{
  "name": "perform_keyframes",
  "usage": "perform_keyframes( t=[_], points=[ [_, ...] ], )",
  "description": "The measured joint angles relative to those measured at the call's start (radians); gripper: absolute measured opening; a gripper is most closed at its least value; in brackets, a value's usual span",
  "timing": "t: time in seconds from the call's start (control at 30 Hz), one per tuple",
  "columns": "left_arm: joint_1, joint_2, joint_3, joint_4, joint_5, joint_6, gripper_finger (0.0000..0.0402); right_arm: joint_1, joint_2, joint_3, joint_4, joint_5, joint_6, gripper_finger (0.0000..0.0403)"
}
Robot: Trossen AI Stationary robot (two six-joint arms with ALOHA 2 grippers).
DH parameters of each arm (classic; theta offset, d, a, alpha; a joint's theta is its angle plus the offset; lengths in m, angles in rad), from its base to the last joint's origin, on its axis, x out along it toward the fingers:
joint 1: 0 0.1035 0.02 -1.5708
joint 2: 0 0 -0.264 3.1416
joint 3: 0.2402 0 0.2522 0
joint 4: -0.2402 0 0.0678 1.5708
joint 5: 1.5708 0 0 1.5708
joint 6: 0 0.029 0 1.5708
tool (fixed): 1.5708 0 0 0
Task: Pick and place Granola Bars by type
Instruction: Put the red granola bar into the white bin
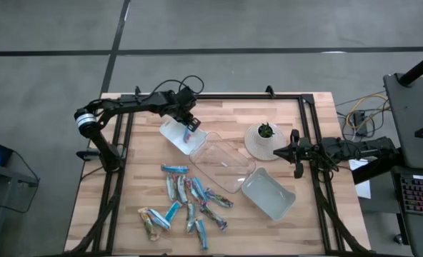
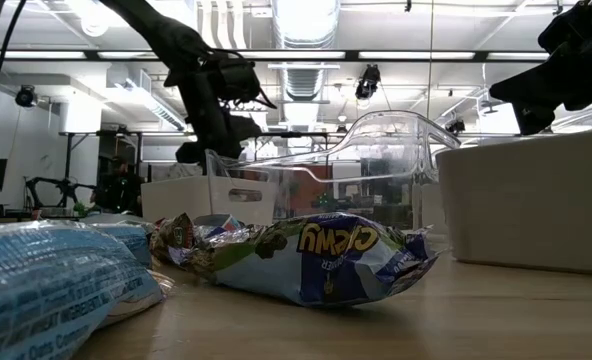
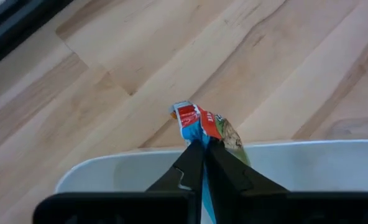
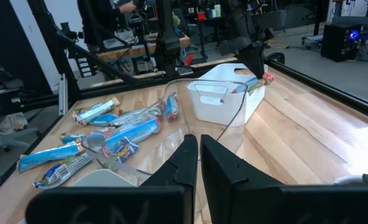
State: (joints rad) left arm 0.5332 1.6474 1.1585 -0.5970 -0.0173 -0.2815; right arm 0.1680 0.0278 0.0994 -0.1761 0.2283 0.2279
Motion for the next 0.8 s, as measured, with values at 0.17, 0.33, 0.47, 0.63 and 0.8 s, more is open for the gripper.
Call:
perform_keyframes(
  t=[0.17,0.33,0.47,0.63,0.8],
  points=[
    [0.000,0.000,0.013,-0.034,0.023,-0.001,0.0000,0.000,0.000,0.000,0.000,0.000,0.000,0.0013],
    [0.000,0.000,0.033,-0.090,0.032,-0.001,0.0000,0.000,0.000,0.000,0.000,0.000,0.000,0.0013],
    [0.000,0.000,0.040,-0.127,0.032,-0.002,0.0000,0.000,0.000,0.000,0.000,0.000,0.000,0.0013],
    [-0.001,-0.001,0.040,-0.179,0.037,-0.012,0.0000,0.000,0.000,0.000,0.000,0.000,0.000,0.0013],
    [0.000,-0.011,0.039,-0.228,0.039,-0.020,0.0000,0.000,0.000,0.000,0.000,0.000,0.000,0.0013]
  ],
)
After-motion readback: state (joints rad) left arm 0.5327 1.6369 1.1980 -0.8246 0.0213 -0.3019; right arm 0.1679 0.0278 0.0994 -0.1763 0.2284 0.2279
